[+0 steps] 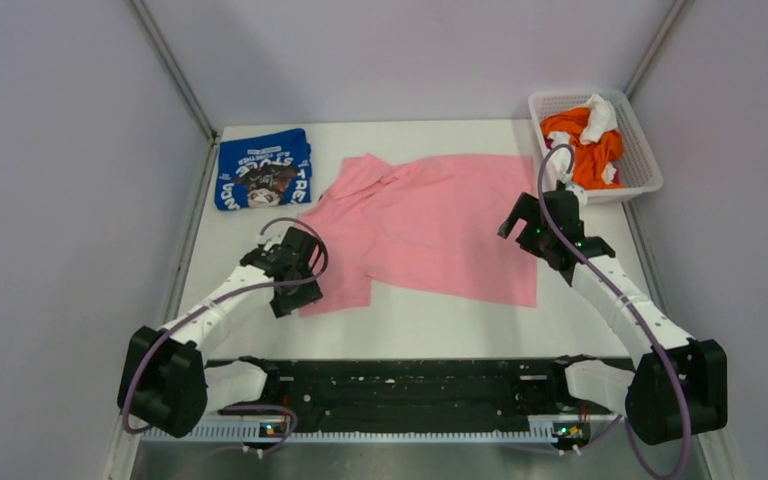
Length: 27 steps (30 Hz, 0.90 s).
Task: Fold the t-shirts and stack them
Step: Flatten out the tshirt
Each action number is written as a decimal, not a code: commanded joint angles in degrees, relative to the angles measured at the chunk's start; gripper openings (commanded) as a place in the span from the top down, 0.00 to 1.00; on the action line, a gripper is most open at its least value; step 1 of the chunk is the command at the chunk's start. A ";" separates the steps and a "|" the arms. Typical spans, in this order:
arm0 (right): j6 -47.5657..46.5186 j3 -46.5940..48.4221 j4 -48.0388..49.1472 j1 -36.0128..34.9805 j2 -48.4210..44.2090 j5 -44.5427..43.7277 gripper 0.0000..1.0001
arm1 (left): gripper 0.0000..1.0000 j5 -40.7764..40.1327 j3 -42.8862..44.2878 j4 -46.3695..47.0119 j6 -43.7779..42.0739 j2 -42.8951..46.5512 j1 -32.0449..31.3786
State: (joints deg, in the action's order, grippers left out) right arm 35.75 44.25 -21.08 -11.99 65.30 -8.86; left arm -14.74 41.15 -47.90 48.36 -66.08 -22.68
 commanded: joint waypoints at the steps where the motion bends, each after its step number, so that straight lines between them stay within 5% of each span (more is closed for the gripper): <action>1: -0.63 0.86 -0.49 -0.33 -0.45 0.14 0.01 | 0.40 -2.06 0.73 3.47 -0.33 -5.45 1.13; 15: -1.37 0.93 -1.27 -0.33 -0.26 -0.78 0.01 | 0.51 1.55 -0.23 9.23 -2.36 -14.58 2.83; 21: -1.59 0.93 -1.47 -0.36 -0.34 -1.26 0.01 | 0.74 4.14 0.10 11.30 -2.97 -17.57 3.08; 24: -1.58 0.84 -1.77 -0.33 -0.60 -1.68 0.01 | 1.00 4.87 -0.01 11.59 -2.84 -18.40 3.02; 27: -0.65 0.58 -4.00 -0.34 -1.26 -3.18 0.01 | 1.00 5.94 -0.26 11.49 -3.02 -17.63 3.08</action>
State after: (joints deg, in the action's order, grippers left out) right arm 34.68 44.25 -22.70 -11.99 65.30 -9.58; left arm -9.56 42.83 -38.96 45.45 -81.78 -19.92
